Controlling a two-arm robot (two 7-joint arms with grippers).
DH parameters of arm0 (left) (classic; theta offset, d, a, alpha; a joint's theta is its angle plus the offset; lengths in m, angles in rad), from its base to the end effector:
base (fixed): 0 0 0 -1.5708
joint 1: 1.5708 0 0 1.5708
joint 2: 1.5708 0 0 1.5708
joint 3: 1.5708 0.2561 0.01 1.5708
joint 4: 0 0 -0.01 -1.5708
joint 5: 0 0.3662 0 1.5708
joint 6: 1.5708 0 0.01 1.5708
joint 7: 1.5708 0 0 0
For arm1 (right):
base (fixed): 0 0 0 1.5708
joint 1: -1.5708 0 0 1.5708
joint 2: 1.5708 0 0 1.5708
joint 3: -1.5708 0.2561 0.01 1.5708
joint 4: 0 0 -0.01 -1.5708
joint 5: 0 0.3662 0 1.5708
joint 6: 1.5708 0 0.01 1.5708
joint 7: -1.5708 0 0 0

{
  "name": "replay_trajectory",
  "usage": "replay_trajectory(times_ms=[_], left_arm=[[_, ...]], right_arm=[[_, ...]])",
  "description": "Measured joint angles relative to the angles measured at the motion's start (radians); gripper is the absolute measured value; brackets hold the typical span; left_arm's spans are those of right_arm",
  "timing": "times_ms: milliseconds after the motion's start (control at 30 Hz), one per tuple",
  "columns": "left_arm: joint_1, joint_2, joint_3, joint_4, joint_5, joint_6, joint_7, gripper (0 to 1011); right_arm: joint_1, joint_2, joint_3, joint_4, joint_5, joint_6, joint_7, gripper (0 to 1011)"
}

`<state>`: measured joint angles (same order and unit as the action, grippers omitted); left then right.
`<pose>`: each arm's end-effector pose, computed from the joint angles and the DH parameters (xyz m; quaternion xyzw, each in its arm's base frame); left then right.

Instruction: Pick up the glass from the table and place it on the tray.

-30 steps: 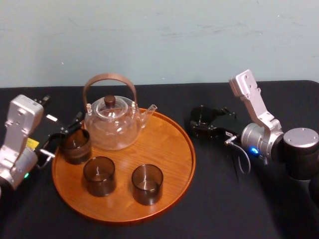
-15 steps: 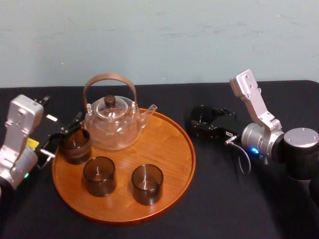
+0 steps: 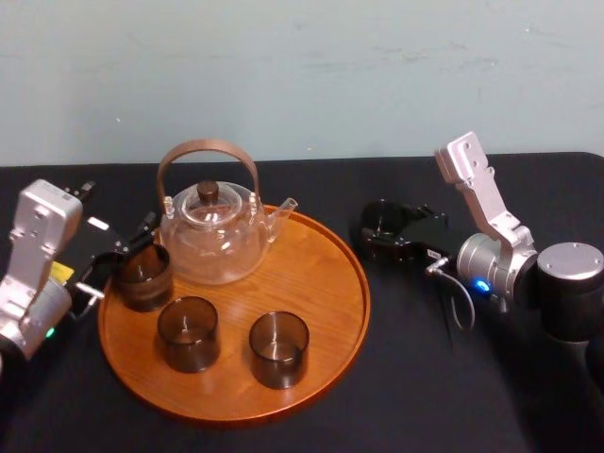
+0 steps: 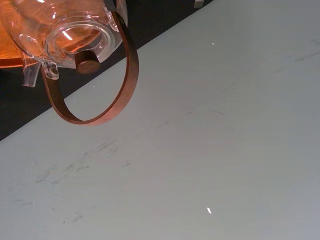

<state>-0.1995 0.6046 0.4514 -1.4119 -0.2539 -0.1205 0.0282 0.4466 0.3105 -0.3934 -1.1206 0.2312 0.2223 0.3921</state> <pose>0.4068 0.0482 -0.2860 0.1415 -0.1324 0.5799 0.7913 0.4802 -0.0059 -0.2694 -0.1834 0.0621 -0.4670 0.8628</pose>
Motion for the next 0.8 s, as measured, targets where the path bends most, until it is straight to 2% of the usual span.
replay_trajectory(times_ms=[300,667,800], left_arm=[[0.0,0.0,0.0,0.0,0.0,0.0,0.0,1001],[0.0,0.0,0.0,0.0,0.0,0.0,0.0,1002],[0.0,0.0,0.0,0.0,0.0,0.0,0.0,1001]], right_arm=[[-0.012,0.005,0.013,-0.028,0.013,0.005,0.013,898],[-0.057,0.052,0.041,-0.183,0.056,0.041,0.034,898],[-0.076,0.082,0.047,-0.262,0.075,0.055,0.043,898]])
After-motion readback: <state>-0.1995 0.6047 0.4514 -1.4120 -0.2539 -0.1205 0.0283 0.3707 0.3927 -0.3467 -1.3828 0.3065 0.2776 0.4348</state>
